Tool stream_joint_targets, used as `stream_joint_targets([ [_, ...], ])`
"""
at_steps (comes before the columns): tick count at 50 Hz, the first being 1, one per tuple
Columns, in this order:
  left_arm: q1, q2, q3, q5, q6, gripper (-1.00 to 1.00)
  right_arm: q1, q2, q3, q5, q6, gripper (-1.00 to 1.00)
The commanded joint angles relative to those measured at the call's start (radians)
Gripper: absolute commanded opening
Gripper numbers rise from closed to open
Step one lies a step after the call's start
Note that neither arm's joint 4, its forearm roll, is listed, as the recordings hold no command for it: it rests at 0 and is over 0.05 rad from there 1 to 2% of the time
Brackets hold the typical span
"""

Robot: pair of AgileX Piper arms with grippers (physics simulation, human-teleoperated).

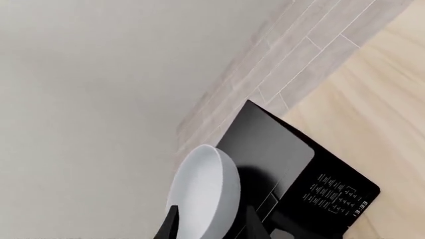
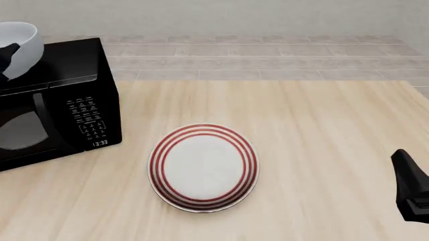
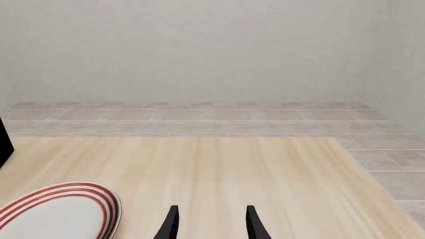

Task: Pick up the white bowl and put it on the plate.

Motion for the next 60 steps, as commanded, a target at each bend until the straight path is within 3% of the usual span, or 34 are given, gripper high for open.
stream_joint_targets([
  [1,0.018,0.077,0.015,-0.062,0.005,1.0,0.0,0.0,0.0,0.0,0.0,1.0],
  [34,0.087,0.301,0.043,-0.254,0.006,1.0,0.0,-0.001,0.0,0.001,0.0,1.0],
  [60,0.136,0.411,0.022,-0.324,0.005,1.0,0.0,-0.001,0.0,0.0,0.0,1.0],
])
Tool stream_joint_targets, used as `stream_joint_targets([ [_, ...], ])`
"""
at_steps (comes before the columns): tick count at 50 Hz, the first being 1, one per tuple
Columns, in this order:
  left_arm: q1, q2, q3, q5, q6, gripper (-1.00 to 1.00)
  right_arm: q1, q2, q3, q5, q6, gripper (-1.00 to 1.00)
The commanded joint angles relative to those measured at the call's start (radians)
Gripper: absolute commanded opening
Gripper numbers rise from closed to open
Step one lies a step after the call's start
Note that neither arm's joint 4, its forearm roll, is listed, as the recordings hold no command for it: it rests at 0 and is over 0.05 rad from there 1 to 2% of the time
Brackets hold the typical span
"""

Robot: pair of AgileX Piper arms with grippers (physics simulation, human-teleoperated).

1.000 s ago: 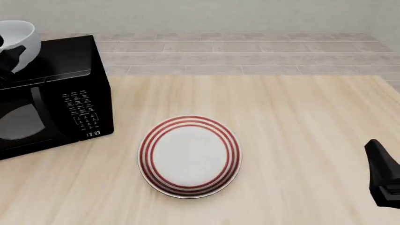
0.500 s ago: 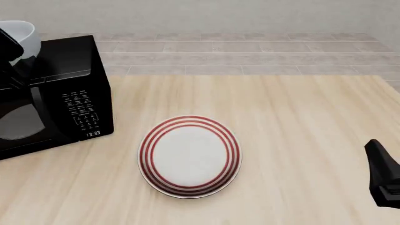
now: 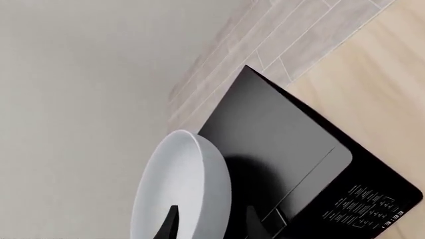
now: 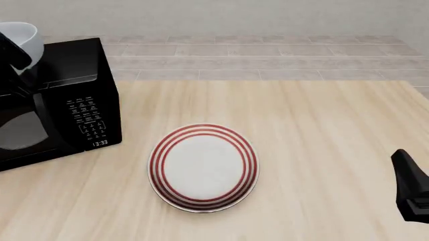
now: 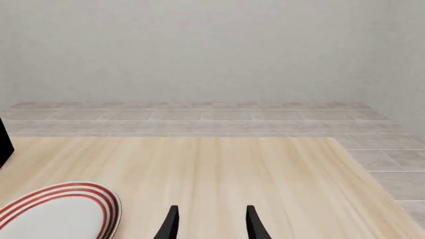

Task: Pick up the white bowl and put it on the plate.

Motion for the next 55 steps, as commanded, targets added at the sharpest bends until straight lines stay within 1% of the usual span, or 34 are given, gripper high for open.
stream_joint_targets([
  [1,0.016,0.044,-0.005,-0.027,0.0,1.0,0.0,0.0,0.0,0.0,0.0,1.0],
  [3,0.023,0.06,-0.018,-0.026,-0.005,1.0,0.0,0.0,0.0,0.0,0.0,1.0],
  [8,0.026,0.07,-0.007,-0.042,0.002,1.0,0.0,0.0,0.0,0.0,0.0,1.0],
  [20,0.04,0.104,-0.029,-0.052,-0.006,1.0,0.0,0.0,0.0,0.0,0.0,1.0],
  [39,0.043,0.139,-0.015,-0.079,-0.01,1.0,0.0,0.0,0.0,0.0,0.0,1.0],
  [40,0.041,0.138,-0.011,-0.082,-0.01,-1.0,0.0,0.0,0.0,0.0,0.0,1.0],
  [47,0.041,0.13,-0.02,-0.075,-0.014,-1.0,0.0,0.001,0.0,0.0,0.0,1.0],
  [49,0.042,0.121,-0.007,-0.103,0.003,-1.0,0.0,0.0,0.0,0.0,0.0,1.0],
  [51,0.04,0.116,-0.02,-0.08,-0.007,-1.0,0.0,0.0,0.0,0.0,0.0,1.0],
  [55,0.03,0.093,-0.016,-0.067,-0.008,-1.0,0.0,0.001,0.0,0.0,0.0,1.0],
])
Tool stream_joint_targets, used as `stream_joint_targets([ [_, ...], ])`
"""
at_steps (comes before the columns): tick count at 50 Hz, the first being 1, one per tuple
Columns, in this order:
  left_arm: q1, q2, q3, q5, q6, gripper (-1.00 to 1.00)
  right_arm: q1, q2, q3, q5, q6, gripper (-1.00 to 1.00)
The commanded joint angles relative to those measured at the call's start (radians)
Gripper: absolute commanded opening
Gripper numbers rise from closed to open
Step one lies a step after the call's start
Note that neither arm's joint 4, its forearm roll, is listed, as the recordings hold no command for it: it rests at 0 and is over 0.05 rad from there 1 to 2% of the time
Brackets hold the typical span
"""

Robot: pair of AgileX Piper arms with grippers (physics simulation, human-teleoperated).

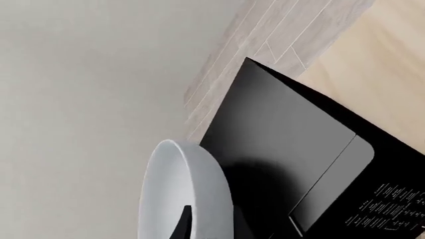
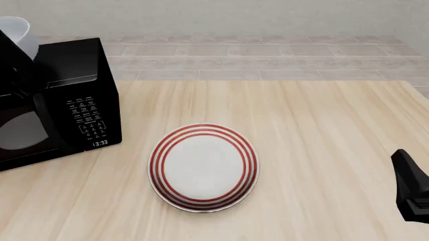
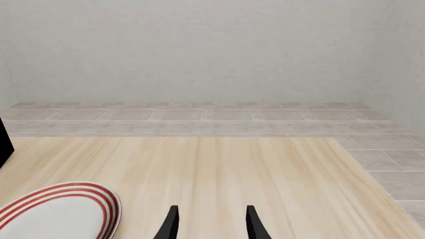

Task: Pick up the white bowl and put it on the plate.

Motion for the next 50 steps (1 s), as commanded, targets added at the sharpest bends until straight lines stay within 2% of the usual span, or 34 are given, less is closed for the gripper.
stream_joint_targets([
  [1,-0.011,-0.005,0.011,0.02,0.0,-1.0,0.0,0.0,0.0,0.0,0.0,1.0],
  [23,-0.062,-0.221,-0.05,0.212,-0.012,-1.0,0.0,0.0,0.0,0.0,0.0,1.0],
  [40,-0.118,-0.355,-0.045,0.267,-0.026,-1.0,0.0,-0.001,0.0,0.0,0.0,1.0],
  [50,-0.169,-0.428,-0.061,0.343,-0.041,-1.0,0.0,0.0,0.0,0.0,0.0,1.0],
])
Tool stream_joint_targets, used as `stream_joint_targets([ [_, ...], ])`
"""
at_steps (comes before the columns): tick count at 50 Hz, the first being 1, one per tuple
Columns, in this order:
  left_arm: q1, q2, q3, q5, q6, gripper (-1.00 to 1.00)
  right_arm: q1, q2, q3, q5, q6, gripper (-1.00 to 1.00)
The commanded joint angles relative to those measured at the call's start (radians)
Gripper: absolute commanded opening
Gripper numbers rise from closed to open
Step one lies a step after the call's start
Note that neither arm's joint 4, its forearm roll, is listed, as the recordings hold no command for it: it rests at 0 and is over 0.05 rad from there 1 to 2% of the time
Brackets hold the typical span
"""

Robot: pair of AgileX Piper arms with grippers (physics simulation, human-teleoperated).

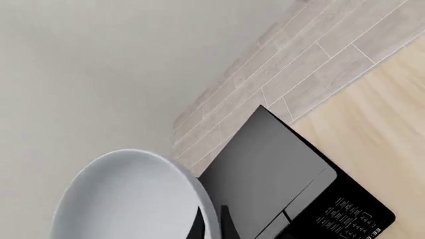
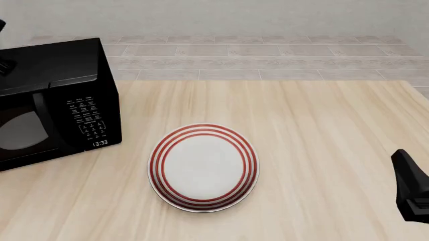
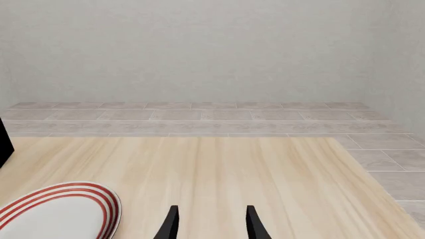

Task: Pick up the white bowl and put it on the plate.

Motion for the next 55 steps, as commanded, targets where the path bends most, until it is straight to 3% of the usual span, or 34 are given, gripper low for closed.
stream_joint_targets([
  [1,-0.065,-0.109,-0.027,0.075,-0.013,-1.0,0.0,0.0,0.0,0.0,0.0,1.0],
  [14,-0.152,-0.153,-0.051,0.107,-0.049,-1.0,0.0,0.0,0.0,0.0,0.0,1.0],
  [19,-0.219,-0.172,-0.083,0.167,-0.083,-1.0,0.0,0.0,0.0,0.0,0.0,1.0],
  [48,-0.395,-0.271,-0.048,0.25,-0.126,-1.0,0.0,0.0,0.0,0.0,0.0,1.0],
  [49,-0.411,-0.278,-0.009,0.223,-0.12,-1.0,0.0,0.0,0.0,0.0,0.0,1.0],
  [55,-0.446,-0.279,-0.003,0.237,-0.126,-1.0,0.0,0.0,0.0,0.0,0.0,1.0],
])
